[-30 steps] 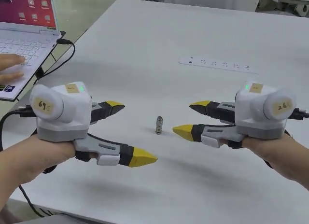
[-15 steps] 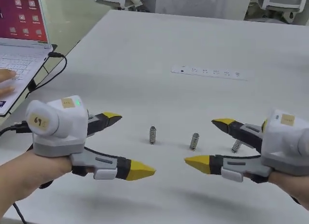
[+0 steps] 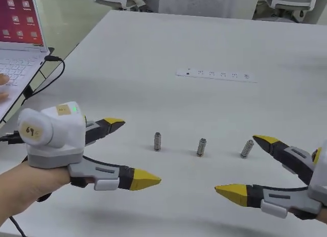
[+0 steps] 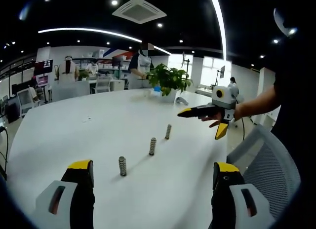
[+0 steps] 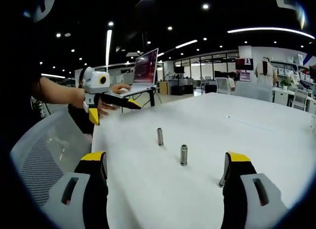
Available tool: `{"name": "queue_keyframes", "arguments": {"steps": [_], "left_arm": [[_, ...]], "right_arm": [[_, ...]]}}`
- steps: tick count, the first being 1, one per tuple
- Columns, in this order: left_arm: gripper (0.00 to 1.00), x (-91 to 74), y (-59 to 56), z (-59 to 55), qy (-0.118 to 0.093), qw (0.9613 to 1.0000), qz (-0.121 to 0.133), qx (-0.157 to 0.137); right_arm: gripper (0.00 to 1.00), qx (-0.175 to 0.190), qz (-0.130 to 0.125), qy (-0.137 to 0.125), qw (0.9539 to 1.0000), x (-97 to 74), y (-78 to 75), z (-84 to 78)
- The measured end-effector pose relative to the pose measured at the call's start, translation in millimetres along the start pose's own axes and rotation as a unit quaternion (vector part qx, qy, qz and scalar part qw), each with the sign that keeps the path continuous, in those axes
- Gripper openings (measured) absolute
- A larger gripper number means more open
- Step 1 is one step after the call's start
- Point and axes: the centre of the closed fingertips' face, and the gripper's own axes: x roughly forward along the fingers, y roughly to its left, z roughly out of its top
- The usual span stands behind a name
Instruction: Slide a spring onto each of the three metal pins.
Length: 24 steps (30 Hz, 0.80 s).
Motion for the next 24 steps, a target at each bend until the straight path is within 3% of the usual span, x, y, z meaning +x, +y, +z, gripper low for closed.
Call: {"name": "queue_keyframes", "arguments": {"steps": [8,24], "left_arm": [[0.98,-5.5,3.7,-1.7,0.001,1.0,0.002,0.001],[0.98,-18.8,10.3,-7.6,-0.005,0.9997,0.021,-0.011]], "right_arm": [[0.99,-0.024,-0.011,0.005,0.9996,-14.8,-8.6,3.1],[1.0,0.004,-0.036,0.018,0.9992,-39.4,-21.4,-15.4]]}}
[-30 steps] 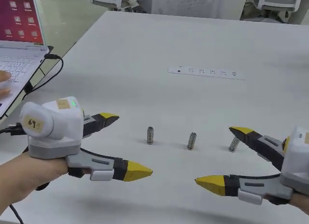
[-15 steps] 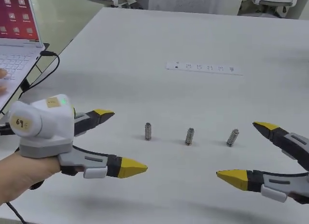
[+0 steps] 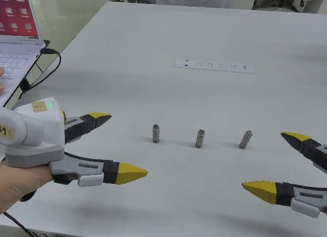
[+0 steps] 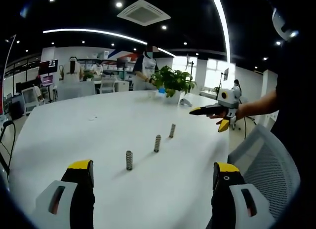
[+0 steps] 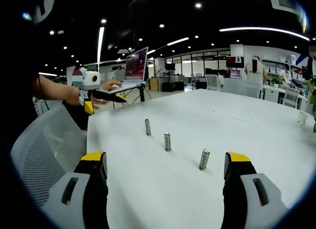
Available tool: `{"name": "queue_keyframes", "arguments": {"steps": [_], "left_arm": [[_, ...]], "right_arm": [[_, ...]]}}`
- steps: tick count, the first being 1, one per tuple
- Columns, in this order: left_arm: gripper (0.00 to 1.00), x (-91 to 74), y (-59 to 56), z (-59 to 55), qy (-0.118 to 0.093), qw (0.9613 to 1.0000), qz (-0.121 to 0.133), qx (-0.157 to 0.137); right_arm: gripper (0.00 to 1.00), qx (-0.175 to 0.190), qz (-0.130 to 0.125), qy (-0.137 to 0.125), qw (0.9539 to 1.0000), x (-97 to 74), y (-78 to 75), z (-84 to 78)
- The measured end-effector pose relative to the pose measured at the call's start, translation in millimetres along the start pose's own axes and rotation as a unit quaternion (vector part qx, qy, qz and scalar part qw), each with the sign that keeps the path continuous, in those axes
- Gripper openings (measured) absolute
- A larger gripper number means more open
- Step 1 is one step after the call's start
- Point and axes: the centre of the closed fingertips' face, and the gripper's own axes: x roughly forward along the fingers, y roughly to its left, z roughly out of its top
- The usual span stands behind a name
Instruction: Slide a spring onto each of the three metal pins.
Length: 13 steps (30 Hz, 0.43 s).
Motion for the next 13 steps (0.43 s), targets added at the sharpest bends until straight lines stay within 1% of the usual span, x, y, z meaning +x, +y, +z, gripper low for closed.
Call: {"name": "queue_keyframes", "arguments": {"steps": [1,2,3,5,7,10,13], "left_arm": [[0.98,0.0,0.2,-1.4,0.002,1.0,0.0,-0.005],[0.98,-0.2,0.4,-3.3,0.001,0.9998,-0.002,-0.019],[0.98,-0.4,0.8,-3.8,0.001,0.9998,-0.002,-0.021],[0.98,-2.4,3.1,-4.9,0.0,0.9997,0.003,-0.023],[0.98,-4.4,4.4,-6.6,0.004,0.9997,0.007,-0.025],[0.98,-5.1,5.9,-7.8,0.007,0.9995,0.008,-0.03],[0.98,-4.3,6.0,-5.4,0.002,0.9995,0.01,-0.028]], "right_arm": [[1.0,0.007,0.001,0.001,1.0,-0.4,-0.6,-0.8],[1.0,0.014,0.002,-0.001,0.9999,-1.0,-1.0,-1.1],[1.0,0.021,-0.001,0.0,0.9998,-2.2,-3.5,-2.8],[1.0,0.025,-0.007,0.0,0.9997,-5.1,-6.5,-4.2],[1.0,0.027,-0.01,-0.002,0.9996,-7.1,-7.2,-3.5],[0.99,0.029,-0.011,0.001,0.9995,-7.7,-6.7,-5.4],[0.99,0.029,-0.01,0.003,0.9995,-7.0,-5.0,-6.5]]}}
